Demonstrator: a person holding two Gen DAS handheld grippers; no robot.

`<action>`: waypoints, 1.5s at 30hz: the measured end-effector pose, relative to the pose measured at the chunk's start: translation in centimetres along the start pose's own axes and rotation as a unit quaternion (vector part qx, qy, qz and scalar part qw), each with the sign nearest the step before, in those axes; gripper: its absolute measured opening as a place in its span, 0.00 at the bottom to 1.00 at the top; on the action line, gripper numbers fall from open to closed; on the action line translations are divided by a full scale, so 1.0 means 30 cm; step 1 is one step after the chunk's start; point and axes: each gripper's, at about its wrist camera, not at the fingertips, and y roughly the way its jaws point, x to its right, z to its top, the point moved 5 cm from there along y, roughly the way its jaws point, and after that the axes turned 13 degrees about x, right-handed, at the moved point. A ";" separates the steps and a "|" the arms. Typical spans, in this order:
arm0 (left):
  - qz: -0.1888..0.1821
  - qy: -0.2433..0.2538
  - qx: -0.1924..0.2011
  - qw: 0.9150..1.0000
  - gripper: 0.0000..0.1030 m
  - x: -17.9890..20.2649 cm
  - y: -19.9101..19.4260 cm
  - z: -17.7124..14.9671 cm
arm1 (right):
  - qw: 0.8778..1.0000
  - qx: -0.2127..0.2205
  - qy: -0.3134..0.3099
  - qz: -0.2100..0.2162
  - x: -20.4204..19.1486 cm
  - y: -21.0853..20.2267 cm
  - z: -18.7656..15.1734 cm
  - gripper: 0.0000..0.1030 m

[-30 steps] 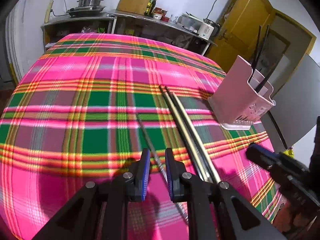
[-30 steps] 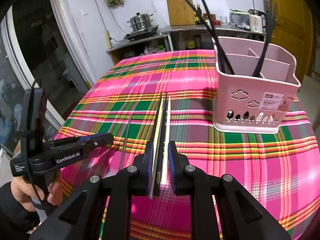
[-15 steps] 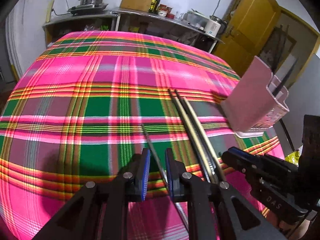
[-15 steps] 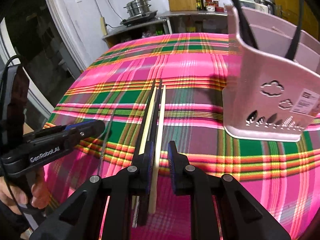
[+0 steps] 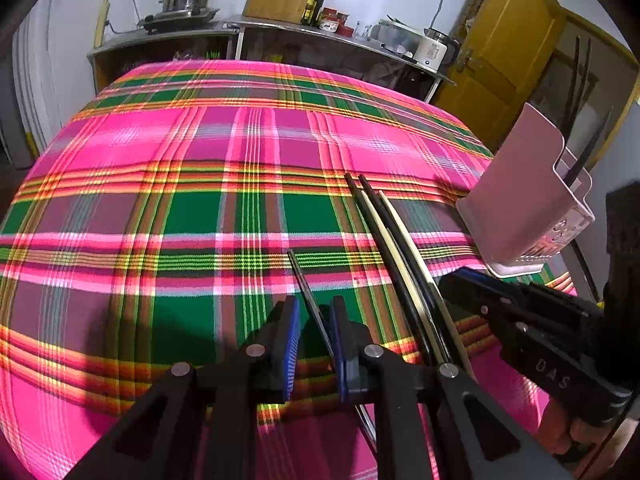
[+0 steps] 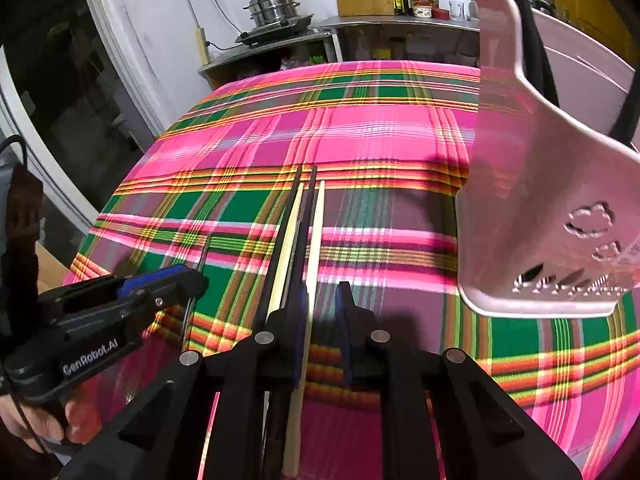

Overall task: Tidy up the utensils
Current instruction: 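Close the left tool on a thin metal chopstick while the right tool grasps a wooden chopstick, then lift the metal chopstick upright with the left tool while the right tool carries the wooden chopstick toward the holder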

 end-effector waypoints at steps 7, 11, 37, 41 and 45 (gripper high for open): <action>0.004 0.028 0.009 1.000 0.09 -0.004 0.005 0.003 | 1.000 -0.008 -0.011 -0.003 -0.004 0.056 0.023 0.15; 0.006 0.030 0.007 1.000 0.07 -0.020 0.001 0.005 | 1.000 -0.008 -0.017 -0.006 -0.004 0.061 0.021 0.15; 0.012 0.032 0.003 0.999 0.07 -0.054 0.007 0.016 | 0.998 -0.029 -0.039 -0.042 0.001 0.169 0.116 0.07; 0.009 0.038 -0.002 0.999 0.06 -0.053 0.012 0.021 | 0.998 -0.029 -0.040 -0.035 -0.011 0.155 0.110 0.06; 0.008 0.037 -0.010 0.999 0.05 -0.053 0.013 0.025 | 0.998 -0.022 -0.044 -0.027 -0.032 0.124 0.111 0.06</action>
